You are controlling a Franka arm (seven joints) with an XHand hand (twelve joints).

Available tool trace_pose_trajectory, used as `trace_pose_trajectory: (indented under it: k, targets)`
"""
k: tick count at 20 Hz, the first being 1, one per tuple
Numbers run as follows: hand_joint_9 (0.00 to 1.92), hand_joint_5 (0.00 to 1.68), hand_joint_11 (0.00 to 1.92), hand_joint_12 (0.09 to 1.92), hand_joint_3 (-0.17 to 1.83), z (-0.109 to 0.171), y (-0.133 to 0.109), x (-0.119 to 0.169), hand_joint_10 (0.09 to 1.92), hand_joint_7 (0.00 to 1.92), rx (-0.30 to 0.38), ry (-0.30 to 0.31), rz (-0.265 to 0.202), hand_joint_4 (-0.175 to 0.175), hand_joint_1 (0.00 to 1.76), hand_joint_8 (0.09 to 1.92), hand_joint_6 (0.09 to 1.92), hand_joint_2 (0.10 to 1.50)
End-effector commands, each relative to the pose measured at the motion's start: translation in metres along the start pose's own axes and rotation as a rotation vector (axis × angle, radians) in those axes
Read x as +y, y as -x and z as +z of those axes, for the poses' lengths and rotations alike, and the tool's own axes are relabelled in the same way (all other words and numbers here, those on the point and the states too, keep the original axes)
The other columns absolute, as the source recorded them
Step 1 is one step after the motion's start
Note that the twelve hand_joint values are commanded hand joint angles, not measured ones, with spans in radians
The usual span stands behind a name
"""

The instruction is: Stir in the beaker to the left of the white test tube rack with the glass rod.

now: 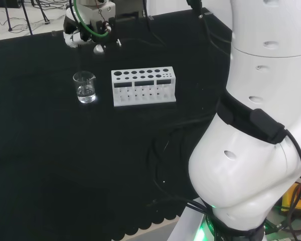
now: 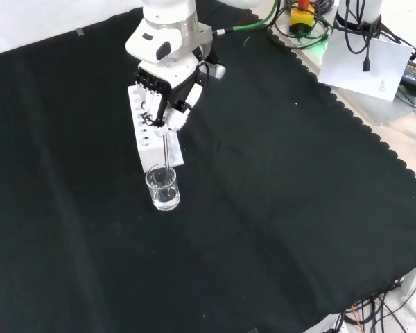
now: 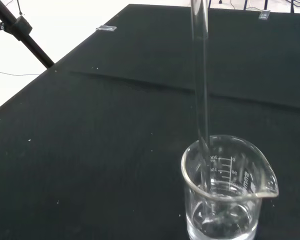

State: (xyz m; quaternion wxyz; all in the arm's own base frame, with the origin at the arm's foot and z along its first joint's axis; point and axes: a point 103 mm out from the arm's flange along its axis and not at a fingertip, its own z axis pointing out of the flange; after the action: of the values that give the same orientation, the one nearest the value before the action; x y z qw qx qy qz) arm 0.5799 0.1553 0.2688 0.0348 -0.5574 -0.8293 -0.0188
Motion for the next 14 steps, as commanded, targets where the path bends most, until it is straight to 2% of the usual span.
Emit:
trace_pose_trajectory:
  k: [1,8,14]
  targets:
    - [1.56,1.02,1.58,0.78,0.00,0.005,0.006,0.020,0.89,1.04,0.012,0.008,-0.010,-0.175,1.29,1.24,0.64,1.10]
    - [1.56,1.02,1.58,0.79,0.00,-0.001,0.022,0.011,0.89,1.04,0.004,0.009,0.018,-0.175,1.29,1.24,0.64,1.10]
    - [1.56,1.02,1.57,0.79,0.00,-0.010,0.014,-0.009,0.89,1.04,-0.015,0.009,0.014,-0.175,1.29,1.24,0.64,1.10]
